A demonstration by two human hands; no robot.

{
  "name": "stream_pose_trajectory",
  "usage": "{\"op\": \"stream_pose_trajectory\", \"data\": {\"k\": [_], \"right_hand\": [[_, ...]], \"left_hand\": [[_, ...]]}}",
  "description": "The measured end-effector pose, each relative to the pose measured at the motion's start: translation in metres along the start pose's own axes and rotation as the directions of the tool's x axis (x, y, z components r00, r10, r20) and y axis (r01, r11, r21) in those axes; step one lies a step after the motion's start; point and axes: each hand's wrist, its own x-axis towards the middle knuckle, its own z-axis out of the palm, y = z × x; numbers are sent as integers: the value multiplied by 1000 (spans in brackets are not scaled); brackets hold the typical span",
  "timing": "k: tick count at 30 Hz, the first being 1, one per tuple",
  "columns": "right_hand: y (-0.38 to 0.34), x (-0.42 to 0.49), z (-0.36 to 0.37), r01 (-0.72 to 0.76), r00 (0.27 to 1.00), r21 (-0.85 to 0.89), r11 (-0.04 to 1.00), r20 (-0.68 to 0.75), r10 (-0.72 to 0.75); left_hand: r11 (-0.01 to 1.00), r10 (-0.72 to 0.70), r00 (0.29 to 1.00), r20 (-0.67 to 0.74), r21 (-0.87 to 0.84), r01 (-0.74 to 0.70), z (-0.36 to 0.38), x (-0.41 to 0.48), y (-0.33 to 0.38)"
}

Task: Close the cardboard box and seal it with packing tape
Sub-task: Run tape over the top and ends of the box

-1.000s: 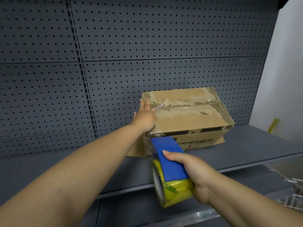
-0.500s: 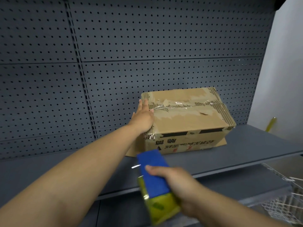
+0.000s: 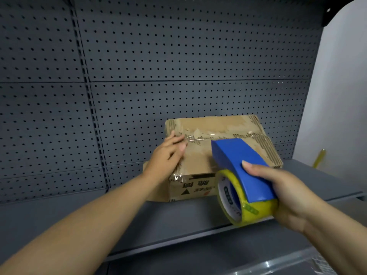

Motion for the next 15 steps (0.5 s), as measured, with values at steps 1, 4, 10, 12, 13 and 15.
{"op": "stream_pose_trajectory", "data": {"k": [1, 4, 10, 12, 13, 15], "right_hand": [[-1, 3, 0, 17, 1000, 18, 1000, -5, -17], [-2, 10, 4, 55, 998, 67, 996, -26, -53], [-1, 24, 15, 80, 997, 96, 992, -18, -78], [0, 29, 15, 85, 996, 97, 992, -20, -84], [-1, 31, 15, 91, 996, 100, 991, -23, -89], [-1, 35, 14, 106, 994, 107, 989, -24, -104]], "left_hand": [[999, 36, 996, 75, 29, -39, -1, -4, -1], [972, 115, 965, 235, 174, -158, -7, -9, -11], [941, 3, 915, 404, 309, -139, -14, -3, -8], [901, -46, 889, 455, 403, -160, -17, 2, -6], [882, -58, 884, 464, 438, -172, -18, 3, -5], [866, -55, 885, 461, 463, -187, -17, 4, -4]]}}
